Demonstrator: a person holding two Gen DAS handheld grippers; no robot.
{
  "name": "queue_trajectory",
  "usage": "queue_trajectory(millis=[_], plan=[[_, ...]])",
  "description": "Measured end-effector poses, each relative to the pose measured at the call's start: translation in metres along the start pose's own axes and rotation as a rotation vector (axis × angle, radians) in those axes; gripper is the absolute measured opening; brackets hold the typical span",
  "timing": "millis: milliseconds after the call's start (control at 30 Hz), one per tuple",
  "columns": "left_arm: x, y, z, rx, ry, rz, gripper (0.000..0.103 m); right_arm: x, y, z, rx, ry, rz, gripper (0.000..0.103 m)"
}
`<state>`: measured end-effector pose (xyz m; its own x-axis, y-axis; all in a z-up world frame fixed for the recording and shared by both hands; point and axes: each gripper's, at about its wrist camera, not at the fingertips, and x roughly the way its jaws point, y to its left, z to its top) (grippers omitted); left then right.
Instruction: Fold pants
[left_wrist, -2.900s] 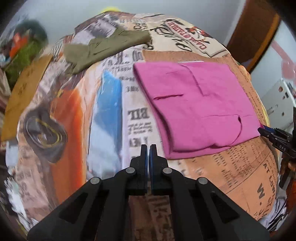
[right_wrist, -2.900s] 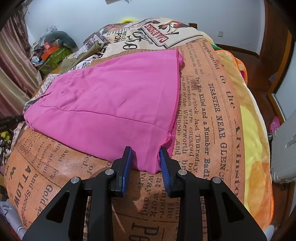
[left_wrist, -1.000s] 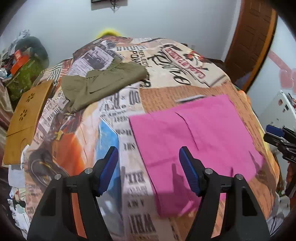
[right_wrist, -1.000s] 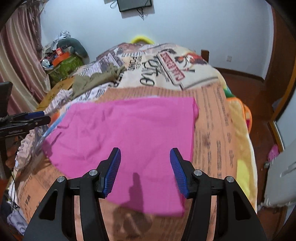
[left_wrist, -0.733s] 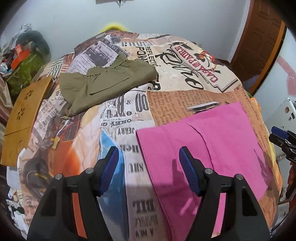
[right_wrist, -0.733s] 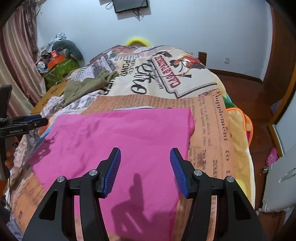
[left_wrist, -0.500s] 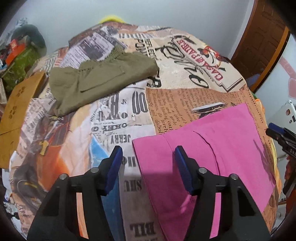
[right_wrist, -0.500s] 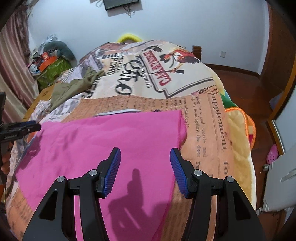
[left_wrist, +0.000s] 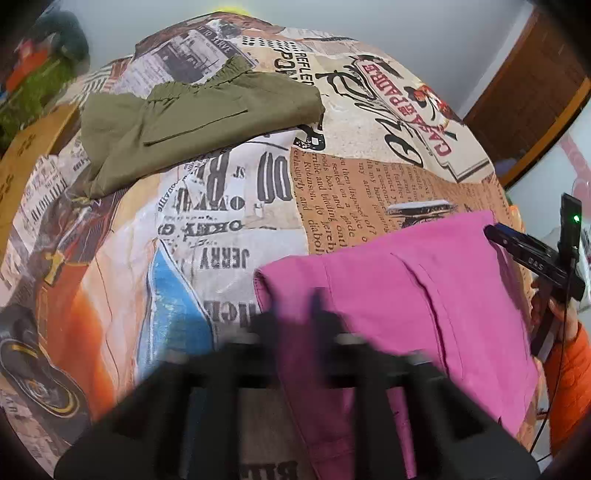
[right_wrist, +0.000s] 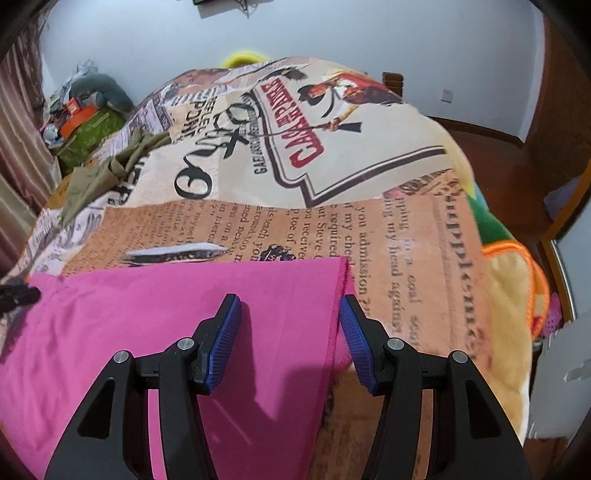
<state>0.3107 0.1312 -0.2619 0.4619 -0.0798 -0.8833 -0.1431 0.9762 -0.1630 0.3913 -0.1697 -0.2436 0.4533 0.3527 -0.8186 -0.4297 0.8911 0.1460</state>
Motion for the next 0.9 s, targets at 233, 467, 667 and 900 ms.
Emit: queue_trajectory(millis=[233,467,667,900], plan=[[-0.003,-0.012,-0.009,0.113,-0.066,0.146,0.004,0.013,-0.003,-0.004,-0.013,0.021,0.001,0.048],[-0.005,-0.004,-0.012,0.103,-0.030,0.142,0.008,0.010,-0.002,0.003,-0.033,0.060,-0.039,0.046],[-0.034,-0.012,-0.003,0.133,-0.084,0.151,0.009,-0.029,0.013,0.015,-0.017,-0.005,0.001,0.048],[-0.036,-0.039,0.014,0.175,-0.105,0.112,0.052,-0.041,0.069,0.022,-0.126,0.004,0.102,0.051]])
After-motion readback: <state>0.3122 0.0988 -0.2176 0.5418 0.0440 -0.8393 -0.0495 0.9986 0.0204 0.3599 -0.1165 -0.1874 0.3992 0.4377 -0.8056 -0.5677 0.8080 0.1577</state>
